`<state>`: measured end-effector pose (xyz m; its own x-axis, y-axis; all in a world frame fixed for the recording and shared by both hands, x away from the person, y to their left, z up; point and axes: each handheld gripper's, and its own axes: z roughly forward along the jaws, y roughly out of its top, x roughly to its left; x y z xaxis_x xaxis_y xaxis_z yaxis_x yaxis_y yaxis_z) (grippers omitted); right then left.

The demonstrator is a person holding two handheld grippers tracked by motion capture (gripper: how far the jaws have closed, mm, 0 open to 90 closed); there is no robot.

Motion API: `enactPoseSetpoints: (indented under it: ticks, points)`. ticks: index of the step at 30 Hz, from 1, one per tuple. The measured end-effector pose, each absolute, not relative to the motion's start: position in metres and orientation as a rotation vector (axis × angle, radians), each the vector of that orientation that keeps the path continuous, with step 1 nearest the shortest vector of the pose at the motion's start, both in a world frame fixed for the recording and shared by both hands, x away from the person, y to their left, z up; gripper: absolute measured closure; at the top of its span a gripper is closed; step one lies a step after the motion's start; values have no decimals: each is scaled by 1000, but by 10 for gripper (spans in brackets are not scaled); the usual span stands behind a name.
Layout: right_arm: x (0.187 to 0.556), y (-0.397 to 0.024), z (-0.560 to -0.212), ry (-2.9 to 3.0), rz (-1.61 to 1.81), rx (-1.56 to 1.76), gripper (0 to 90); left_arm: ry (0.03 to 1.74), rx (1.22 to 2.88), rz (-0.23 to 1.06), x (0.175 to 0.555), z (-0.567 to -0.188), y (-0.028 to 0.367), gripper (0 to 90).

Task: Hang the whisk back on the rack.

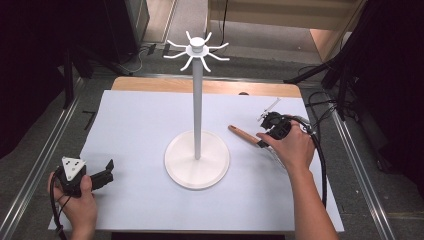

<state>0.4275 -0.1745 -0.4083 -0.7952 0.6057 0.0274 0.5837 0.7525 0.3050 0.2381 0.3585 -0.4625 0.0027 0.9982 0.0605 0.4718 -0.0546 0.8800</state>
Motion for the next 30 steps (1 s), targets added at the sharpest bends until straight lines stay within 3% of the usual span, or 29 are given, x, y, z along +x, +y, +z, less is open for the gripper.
enactPoseSetpoints:
  ticks: [16,30]
  points:
    - [446,-149,-421,2913,324,936,713,1543,1603,981,238,-463,360,0]
    - [456,-144,-439,2935,239,999,685,1543,1600,979,238,-463,360,0]
